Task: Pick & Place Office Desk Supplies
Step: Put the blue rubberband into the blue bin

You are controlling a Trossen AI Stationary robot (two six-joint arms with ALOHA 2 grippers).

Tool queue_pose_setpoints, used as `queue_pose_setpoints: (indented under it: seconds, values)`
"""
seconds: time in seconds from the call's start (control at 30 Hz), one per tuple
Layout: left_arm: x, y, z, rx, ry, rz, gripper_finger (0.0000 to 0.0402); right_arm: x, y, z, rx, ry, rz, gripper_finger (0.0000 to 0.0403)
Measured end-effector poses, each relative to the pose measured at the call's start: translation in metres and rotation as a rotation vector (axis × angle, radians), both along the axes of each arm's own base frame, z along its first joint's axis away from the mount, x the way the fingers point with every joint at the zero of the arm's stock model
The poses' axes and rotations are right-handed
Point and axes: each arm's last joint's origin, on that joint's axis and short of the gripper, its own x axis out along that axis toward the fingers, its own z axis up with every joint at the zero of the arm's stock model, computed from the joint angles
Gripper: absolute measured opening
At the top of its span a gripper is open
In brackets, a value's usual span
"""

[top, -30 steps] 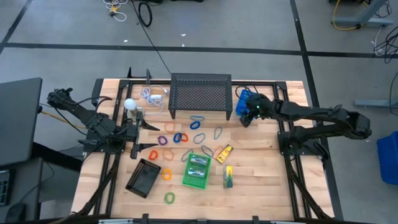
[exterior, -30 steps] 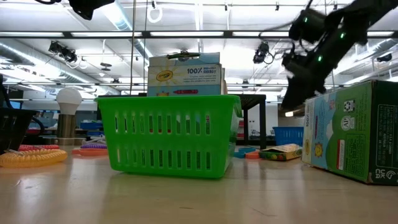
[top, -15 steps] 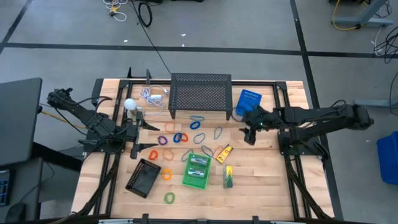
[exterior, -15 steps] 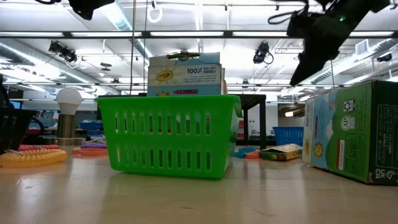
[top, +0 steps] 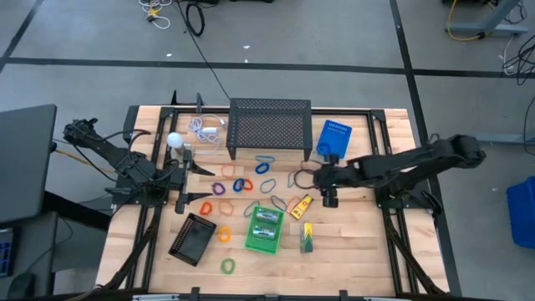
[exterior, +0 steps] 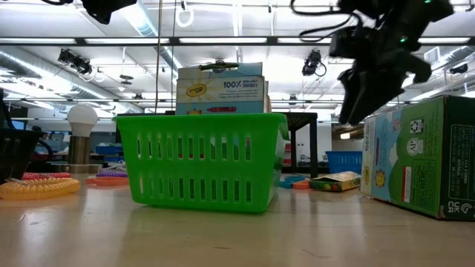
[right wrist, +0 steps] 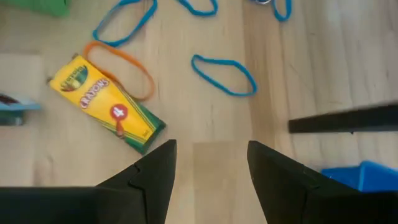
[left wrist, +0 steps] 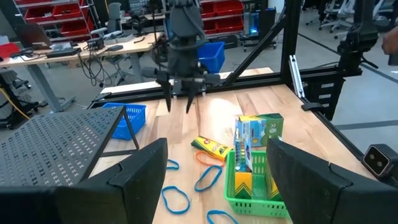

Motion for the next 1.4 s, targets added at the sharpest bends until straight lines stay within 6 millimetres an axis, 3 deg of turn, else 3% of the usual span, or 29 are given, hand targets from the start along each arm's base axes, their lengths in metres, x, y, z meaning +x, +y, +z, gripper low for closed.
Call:
queue_pose_setpoints:
  seconds: [0.4, 0.8, 1.4]
  values:
    - [0.0, 0.0, 0.0, -0.003, 0.001, 0.001, 0.0283, 0.048, -0.02, 0.003, -0.024, 0.106, 0.167, 0.0191]
    - [0.0, 0.0, 0.0, -0.004, 0.0, 0.001, 0.0283, 0.07, -0.035, -0.017, 0.027, 0.18, 0.256, 0.0177]
    - [0.0, 0.001, 0.0, -0.003, -0.003, 0.033, 0.0283, 0.085, -0.036, -0.032, -0.015, 0.159, 0.259, 0.0228]
